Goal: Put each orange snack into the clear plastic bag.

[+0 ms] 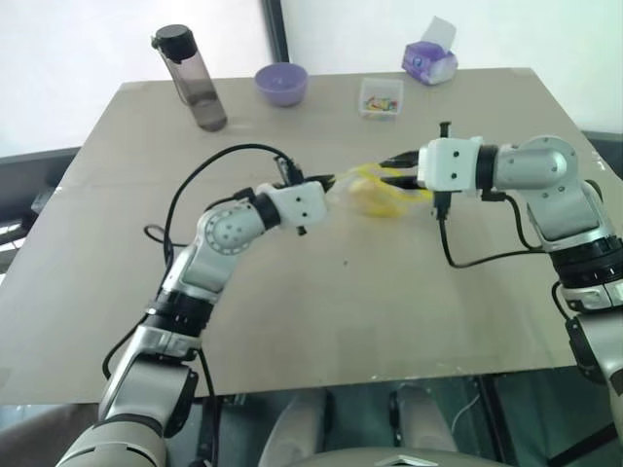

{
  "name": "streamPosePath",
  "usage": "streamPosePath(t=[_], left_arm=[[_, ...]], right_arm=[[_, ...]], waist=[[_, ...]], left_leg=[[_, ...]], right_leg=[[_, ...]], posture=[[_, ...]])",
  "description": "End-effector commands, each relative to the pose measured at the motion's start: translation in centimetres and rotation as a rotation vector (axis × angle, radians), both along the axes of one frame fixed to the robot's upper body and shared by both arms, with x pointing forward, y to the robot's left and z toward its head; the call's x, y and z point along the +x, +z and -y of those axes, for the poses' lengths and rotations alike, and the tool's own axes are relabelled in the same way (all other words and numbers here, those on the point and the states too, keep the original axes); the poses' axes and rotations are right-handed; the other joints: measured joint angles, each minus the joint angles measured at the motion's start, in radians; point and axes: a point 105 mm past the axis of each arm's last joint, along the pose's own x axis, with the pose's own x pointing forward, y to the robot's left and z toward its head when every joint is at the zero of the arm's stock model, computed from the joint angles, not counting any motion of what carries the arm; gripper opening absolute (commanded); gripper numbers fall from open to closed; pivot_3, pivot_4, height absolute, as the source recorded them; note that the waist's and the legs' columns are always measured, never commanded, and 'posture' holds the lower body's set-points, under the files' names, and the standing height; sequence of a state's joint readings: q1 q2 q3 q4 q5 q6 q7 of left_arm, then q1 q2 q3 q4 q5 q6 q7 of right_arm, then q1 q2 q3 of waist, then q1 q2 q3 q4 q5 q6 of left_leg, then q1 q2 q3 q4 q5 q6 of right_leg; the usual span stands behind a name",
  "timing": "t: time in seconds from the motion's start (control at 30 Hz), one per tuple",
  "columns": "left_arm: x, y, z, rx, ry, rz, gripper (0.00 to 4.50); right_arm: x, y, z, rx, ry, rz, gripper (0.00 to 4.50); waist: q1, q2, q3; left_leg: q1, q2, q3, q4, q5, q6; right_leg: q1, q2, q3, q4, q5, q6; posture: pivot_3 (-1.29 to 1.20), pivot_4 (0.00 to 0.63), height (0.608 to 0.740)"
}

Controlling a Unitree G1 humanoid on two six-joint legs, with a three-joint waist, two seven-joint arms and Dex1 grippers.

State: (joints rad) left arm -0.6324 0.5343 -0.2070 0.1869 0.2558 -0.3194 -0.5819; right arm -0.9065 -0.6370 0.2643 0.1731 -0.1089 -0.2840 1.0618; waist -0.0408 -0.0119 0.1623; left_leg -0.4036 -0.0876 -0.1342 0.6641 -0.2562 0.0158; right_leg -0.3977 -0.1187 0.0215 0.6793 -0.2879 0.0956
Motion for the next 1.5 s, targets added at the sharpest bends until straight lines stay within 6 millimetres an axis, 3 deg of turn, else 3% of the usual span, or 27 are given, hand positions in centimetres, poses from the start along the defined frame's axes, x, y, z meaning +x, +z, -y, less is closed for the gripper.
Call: streamPosePath(t=[0.03,0.3,0.63,0.9,1.47,1.5], left_arm=[[-1.5,2.3,1.6,-0.003,-0.085,0.105,0.0],[-2.4,2.1,2.9,0.009,-0.131,0.117,0.0],[-2.2,2.1,2.8,0.009,-0.128,0.116,0.0],[-2.2,1.4,2.5,0.007,-0.115,0.097,0.0],[-2.2,0.5,2.2,-0.049,-0.091,0.051,0.0],[-2.2,0.6,2.2,-0.061,-0.09,0.047,0.0]], right_arm=[[-0.6,1.5,-0.8,0.036,0.039,0.042,2.6],[-0.6,1.4,-1.3,0.034,0.053,0.037,2.6],[-0.3,0.6,-0.9,0.026,0.028,0.0,2.6],[0.3,0.5,-0.1,0.126,-0.052,-0.105,2.6],[-1.0,-0.4,-0.7,0.165,-0.028,-0.201,2.6],[-1.0,-0.5,-0.6,0.164,-0.033,-0.202,2.38]], waist=[[0.0,0.0,0.0],[0.0,0.0,0.0],[0.0,0.0,0.0],[0.0,0.0,0.0],[0.0,0.0,0.0],[0.001,0.0,0.0]], left_leg=[[0.0,0.0,0.0,0.0,0.0,0.0],[0.0,0.0,0.0,0.0,0.0,0.0],[0.0,0.0,0.0,0.0,0.0,0.0],[0.0,0.0,0.0,0.0,0.0,0.0],[0.0,0.0,0.0,0.0,0.0,0.0],[0.0,0.0,0.0,0.0,0.0,0.0]], right_leg=[[0.0,0.0,0.0,0.0,0.0,0.0],[0.0,0.0,0.0,0.0,0.0,0.0],[0.0,0.0,0.0,0.0,0.0,0.0],[0.0,0.0,0.0,0.0,0.0,0.0],[0.0,0.0,0.0,0.0,0.0,0.0],[0.0,0.0,0.0,0.0,0.0,0.0]], posture=[[0.0,0.15,0.74],[0.0,0.15,0.74],[0.0,0.15,0.74],[0.0,0.15,0.74],[0.0,0.15,0.74],[0.0,0.15,0.74]])
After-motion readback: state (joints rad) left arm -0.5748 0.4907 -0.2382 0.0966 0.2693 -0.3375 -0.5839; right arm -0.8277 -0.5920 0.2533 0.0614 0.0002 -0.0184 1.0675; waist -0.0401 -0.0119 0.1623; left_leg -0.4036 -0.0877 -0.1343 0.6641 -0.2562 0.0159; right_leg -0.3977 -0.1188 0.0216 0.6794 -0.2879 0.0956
